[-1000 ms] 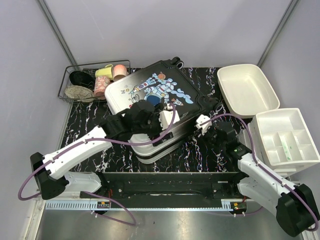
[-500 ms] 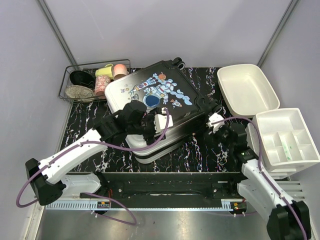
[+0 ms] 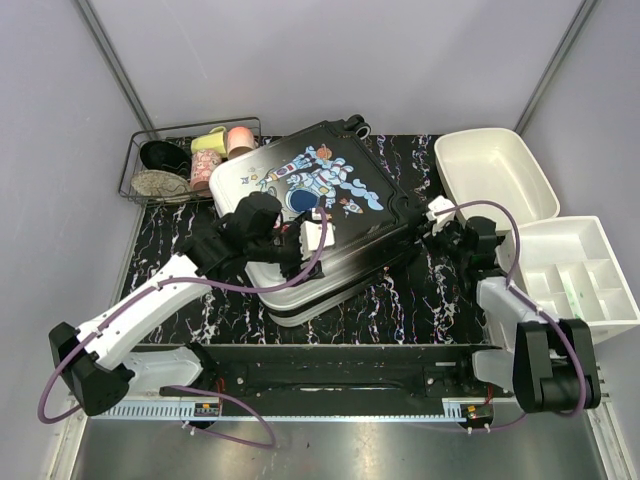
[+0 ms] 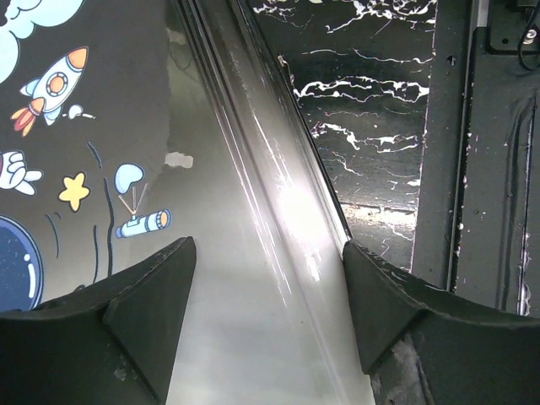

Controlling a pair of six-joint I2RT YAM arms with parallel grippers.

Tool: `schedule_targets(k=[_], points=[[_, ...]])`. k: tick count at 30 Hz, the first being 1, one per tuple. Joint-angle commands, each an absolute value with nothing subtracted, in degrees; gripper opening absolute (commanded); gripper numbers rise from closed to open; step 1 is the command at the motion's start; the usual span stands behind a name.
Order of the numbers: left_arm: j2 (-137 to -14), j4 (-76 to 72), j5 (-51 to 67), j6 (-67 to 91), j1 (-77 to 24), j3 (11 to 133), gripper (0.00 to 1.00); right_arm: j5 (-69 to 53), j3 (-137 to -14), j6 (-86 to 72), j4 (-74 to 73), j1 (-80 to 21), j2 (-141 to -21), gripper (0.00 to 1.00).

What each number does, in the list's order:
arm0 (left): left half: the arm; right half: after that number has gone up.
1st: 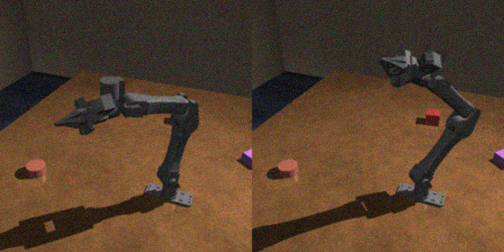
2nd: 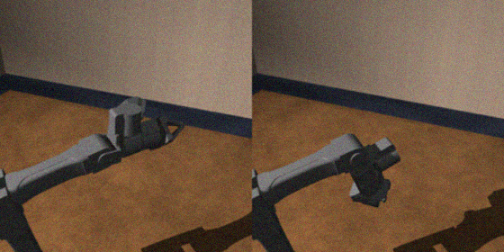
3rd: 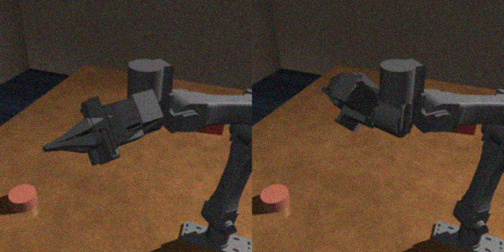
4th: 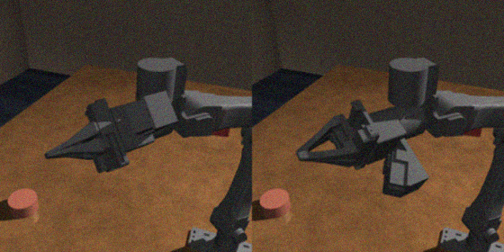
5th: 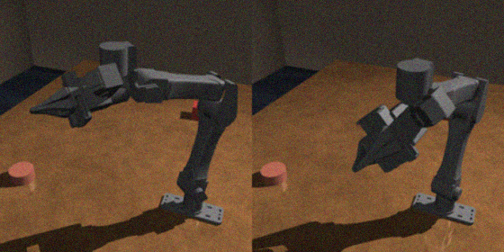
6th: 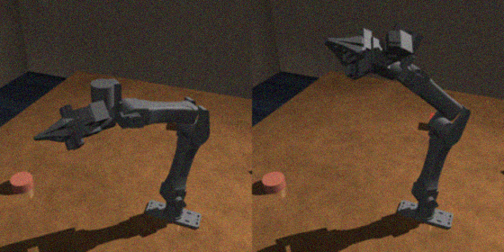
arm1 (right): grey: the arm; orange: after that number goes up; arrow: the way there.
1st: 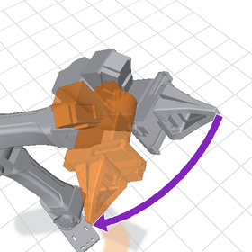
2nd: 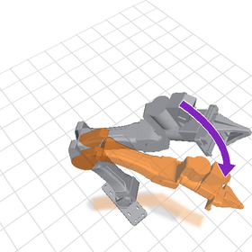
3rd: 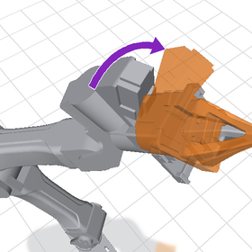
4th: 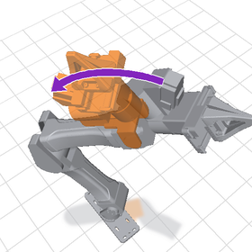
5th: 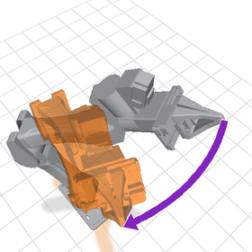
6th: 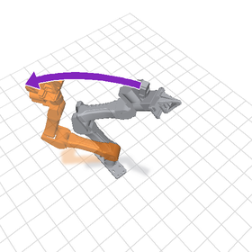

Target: Open, take out, and arrange the luggage

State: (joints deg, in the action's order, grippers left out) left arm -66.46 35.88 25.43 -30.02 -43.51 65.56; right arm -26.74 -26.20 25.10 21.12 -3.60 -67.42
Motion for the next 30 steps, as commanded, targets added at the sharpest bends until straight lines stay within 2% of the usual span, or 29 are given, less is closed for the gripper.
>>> schedule_targets(k=[1, 3, 4, 5, 8, 12, 15, 17, 19, 24, 28, 29, 30], points=[[-68.2, 50.8, 10.8, -36.5, -36.6, 61.8, 0.58, -29.2, -29.1, 21.5, 41.4, -0.8, -71.3, 0.0], [-68.6, 51.9, 14.1, -37.2, -35.2, 63.6, 0.62, -32.7, -28.3, 19.4, 44.5, -0.7, -72.6, 0.0], [-68.7, 54.0, 16.5, -37.6, -34.5, 64.9, 0.67, -35.6, -27.9, 18.7, 47.7, -0.7, -72.9, 0.0], [-69.2, 54.9, 20.5, -38.9, -33.8, 68.2, 0.76, -36.6, -27.3, 18.0, 48.5, -0.6, -73.0, 0.0], [-71.4, 56.0, 25.4, -39.6, -33.8, 76.2, 0.87, -37.1, -27.9, 16.3, 48.1, -0.7, -72.9, 0.0], [-78.3, 57.9, 27.5, -39.5, -34.1, 87.3, 0.88, -36.2, -29.2, 15.2, 47.8, -0.7, -75.0, 0.0], [-82.7, 58.2, 26.1, -37.8, -33.5, 91.7, 0.86, -37.8, -29.9, 14.0, 51.3, -0.7, -77.9, 0.0], [-84.1, 58.3, 30.3, -34.8, -30.5, 92.8, 0.86, -37.9, -30.2, 13.6, 51.9, -0.7, -79.1, 0.0], [-84.5, 58.2, 35.8, -31.2, -27.9, 93.0, 0.86, -39.4, -30.5, 13.6, 52.1, -0.7, -80.2, 0.0], [-82.3, 51.2, 40.8, -22.6, -17.9, 88.7, 0.86, -47.0, -29.8, 11.5, 55.5, -0.7, -81.9, 0.0], [-81.2, 48.8, 43.1, -16.4, -10.2, 87.9, 0.91, -51.5, -28.8, 10.6, 56.3, -1.1, -82.7, 0.0], [-81.4, 48.5, 43.1, -15.2, -7.0, 88.0, 0.92, -52.1, -28.7, 10.6, 56.3, -1.4, -82.9, 0.02], [-81.4, 48.3, 43.6, -14.2, -5.2, 88.1, 0.93, -52.9, -28.7, 10.4, 55.9, -1.8, -83.1, 0.1]])
